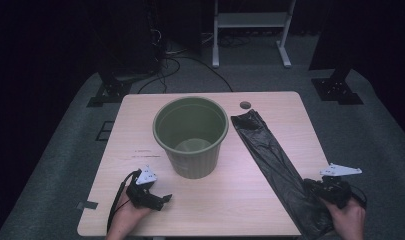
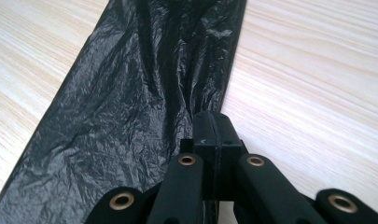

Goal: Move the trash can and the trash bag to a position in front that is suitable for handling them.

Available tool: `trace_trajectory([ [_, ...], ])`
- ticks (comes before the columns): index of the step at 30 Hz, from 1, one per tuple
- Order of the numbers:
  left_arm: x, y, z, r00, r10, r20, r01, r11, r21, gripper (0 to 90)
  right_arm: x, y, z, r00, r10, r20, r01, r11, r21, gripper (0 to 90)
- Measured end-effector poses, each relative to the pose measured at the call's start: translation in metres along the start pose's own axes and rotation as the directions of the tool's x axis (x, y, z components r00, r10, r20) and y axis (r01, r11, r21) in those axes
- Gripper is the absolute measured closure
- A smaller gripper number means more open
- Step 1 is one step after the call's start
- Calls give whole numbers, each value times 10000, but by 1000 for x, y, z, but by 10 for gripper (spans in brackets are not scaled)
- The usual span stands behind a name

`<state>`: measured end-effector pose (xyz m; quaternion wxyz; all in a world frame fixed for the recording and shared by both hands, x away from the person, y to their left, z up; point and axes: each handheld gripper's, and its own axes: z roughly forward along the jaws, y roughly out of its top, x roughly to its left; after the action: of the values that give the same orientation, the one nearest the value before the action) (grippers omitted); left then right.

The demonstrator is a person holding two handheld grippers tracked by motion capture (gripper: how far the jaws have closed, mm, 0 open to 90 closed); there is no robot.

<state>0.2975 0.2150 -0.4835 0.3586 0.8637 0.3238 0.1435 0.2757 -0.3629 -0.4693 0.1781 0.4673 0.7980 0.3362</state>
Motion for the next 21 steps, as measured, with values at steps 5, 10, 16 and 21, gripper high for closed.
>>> trace_trajectory([
  [5,0,0,0,10000,-1,-1,1,10000,-1,0,-7,-9,-9,9998,152,103,-151,9998,-102,900],
  [10,0,0,0,10000,2,-1,-2,10000,0,0,-10,-14,-16,9995,175,248,-167,9994,-319,806],
  [16,0,0,0,10000,1,-1,-1,10000,1,0,-6,-4,-15,9999,103,131,-92,9971,-762,568],
  [21,0,0,0,10000,1,-1,-1,10000,1,0,4,9,-4,9995,-235,-232,217,9971,-724,433],
])
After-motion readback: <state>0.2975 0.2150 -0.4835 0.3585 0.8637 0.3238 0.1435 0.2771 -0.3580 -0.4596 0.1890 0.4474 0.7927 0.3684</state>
